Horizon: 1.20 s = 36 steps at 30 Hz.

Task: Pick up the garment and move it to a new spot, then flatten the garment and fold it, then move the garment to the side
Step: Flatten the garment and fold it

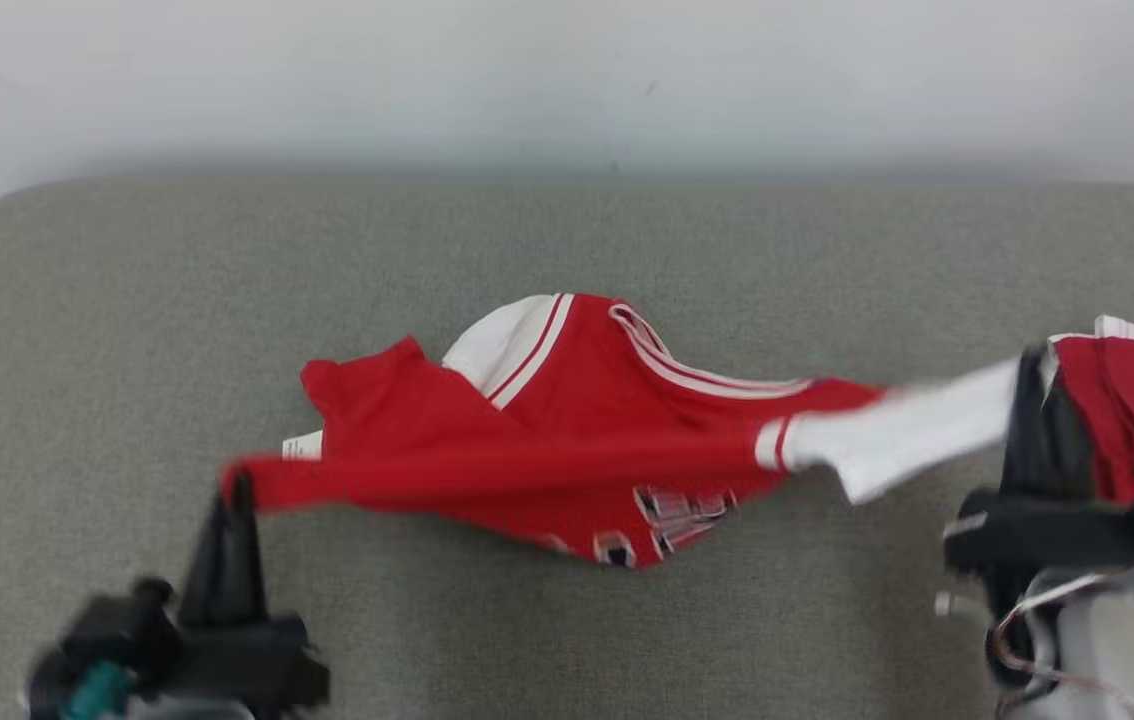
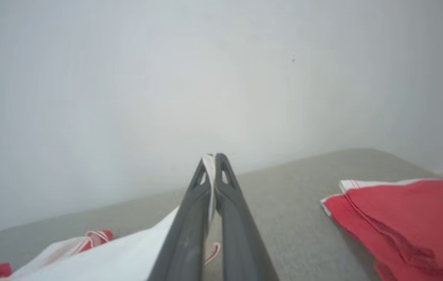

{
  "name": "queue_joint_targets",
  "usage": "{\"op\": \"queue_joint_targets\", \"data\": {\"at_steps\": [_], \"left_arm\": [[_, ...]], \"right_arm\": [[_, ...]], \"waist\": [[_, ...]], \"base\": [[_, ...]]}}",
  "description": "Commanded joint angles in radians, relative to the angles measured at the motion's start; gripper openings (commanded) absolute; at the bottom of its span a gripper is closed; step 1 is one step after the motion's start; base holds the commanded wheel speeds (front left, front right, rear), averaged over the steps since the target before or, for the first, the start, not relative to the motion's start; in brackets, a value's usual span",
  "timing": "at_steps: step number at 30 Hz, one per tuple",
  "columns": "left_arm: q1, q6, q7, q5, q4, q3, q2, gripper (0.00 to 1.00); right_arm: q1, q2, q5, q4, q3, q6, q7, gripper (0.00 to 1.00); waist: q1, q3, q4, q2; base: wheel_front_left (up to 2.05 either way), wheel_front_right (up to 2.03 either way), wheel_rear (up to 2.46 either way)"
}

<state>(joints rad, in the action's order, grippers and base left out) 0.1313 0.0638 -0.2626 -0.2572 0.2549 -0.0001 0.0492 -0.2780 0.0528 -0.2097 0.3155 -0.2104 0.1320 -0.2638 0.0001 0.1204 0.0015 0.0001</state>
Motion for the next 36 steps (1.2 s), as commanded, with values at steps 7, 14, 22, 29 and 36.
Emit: {"op": "queue_joint_targets", "data": {"at_steps": [7,14,22,29,36], "left_arm": [[0.197,0.053,-0.003,0.123,-0.212,0.047,0.111,0.0],[0.499,0.065,0.035,0.115,-0.224,-0.031,0.291,0.0],[0.783,0.065,0.182,0.056,-0.069,-0.226,0.396,0.0],[1.027,0.065,0.172,0.062,0.141,-0.301,0.382,0.0],[1.33,0.057,0.041,0.143,0.285,-0.325,0.392,0.0]], "right_arm": [[-0.138,0.051,-0.11,-0.302,0.052,-0.002,0.0,0.0],[-0.346,0.136,-0.174,-0.413,0.139,-0.003,0.0,0.0],[-0.554,0.23,-0.211,-0.193,0.287,-0.003,0.012,0.0],[-0.839,0.28,-0.192,0.054,0.363,-0.002,0.021,0.0],[-1.136,0.336,-0.082,0.144,0.242,-0.003,-0.001,0.0]], "waist": [[-0.0001,-0.111,-0.019,-0.0001],[-0.0001,-0.145,-0.032,-0.0001],[-0.0001,-0.022,-0.044,-0.0001],[-0.0001,0.235,-0.067,-0.0001],[-0.0001,0.334,-0.09,-0.0001]], "base": [[0.0,0.0,0.0],[0.0,0.0,0.0],[0.0,0.0,0.0],[0.0,0.0,0.0],[0.0,0.0,0.0]]}}
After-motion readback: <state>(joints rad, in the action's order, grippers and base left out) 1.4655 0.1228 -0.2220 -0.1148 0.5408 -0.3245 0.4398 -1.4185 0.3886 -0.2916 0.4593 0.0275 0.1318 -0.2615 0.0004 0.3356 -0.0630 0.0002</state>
